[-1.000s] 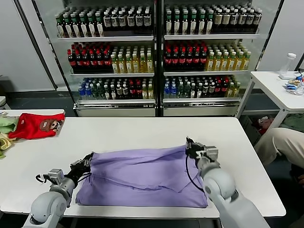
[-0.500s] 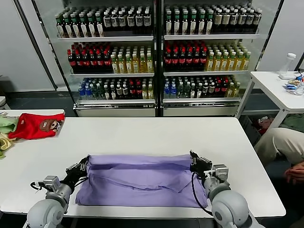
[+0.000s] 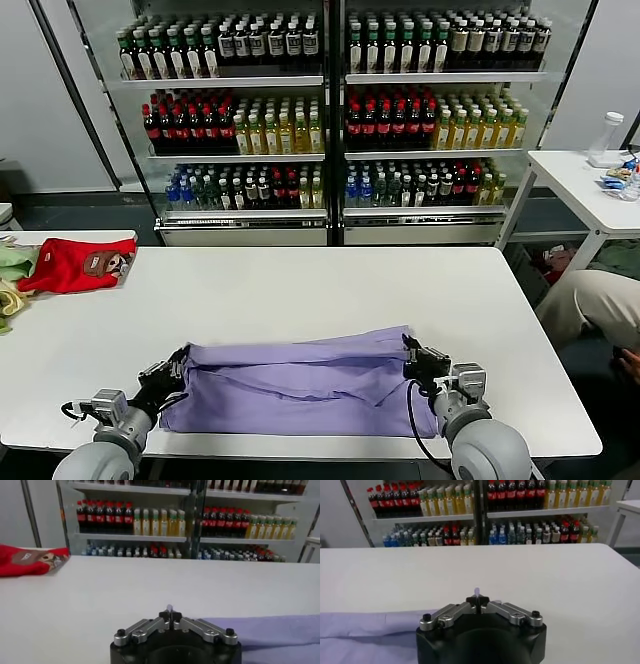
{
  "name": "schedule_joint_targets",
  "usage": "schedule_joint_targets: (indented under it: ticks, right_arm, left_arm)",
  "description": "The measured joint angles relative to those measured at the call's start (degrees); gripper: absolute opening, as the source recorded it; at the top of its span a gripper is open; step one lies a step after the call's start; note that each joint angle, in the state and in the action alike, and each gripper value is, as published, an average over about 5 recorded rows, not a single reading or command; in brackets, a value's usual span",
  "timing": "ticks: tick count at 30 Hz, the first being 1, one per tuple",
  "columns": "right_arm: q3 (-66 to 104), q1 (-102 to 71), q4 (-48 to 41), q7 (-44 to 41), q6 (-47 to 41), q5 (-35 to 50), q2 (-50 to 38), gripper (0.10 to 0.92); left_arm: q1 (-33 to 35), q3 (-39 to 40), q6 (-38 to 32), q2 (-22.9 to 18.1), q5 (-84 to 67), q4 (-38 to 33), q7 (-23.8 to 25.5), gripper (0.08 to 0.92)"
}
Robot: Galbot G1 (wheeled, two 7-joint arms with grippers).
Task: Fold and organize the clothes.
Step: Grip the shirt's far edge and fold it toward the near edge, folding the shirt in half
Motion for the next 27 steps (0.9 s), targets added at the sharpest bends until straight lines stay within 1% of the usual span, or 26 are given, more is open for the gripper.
schedule_joint_targets:
  ticks: [12, 27]
  right_arm:
    - [1.07, -2.77, 4.50, 0.29, -0.64, 0.82, -1.47, 0.114]
    - [2.00, -6.07, 6.75, 0.88, -0.89, 1.53, -1.66, 0.114]
  left_arm:
    - [1.67, -1.12, 1.69, 0.79, -0.87, -1.92, 0.14, 0.085]
    - [3.75, -3.91, 5.06, 1.88, -3.63, -4.18, 1.20, 0.085]
